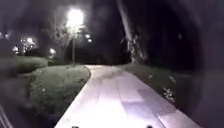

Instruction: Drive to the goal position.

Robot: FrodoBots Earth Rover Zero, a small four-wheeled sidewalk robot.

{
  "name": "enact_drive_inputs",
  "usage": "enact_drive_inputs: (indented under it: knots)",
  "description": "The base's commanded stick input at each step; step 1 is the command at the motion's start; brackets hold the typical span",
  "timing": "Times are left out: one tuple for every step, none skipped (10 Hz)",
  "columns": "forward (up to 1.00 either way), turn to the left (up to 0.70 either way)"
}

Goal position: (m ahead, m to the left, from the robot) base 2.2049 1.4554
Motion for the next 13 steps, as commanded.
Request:
enact_drive_inputs:
  knots:
    - [0.7, 0.0]
    - [0.7, 0.0]
    - [0.7, 0.0]
    - [0.7, 0.0]
    - [0.7, 0.0]
    - [0.7, 0.01]
    - [0.7, 0.19]
    - [0.7, 0.33]
    - [0.7, 0.21]
    - [0.7, 0.26]
    - [0.7, 0.33]
    - [0.7, 0.35]
    - [0.7, 0.35]
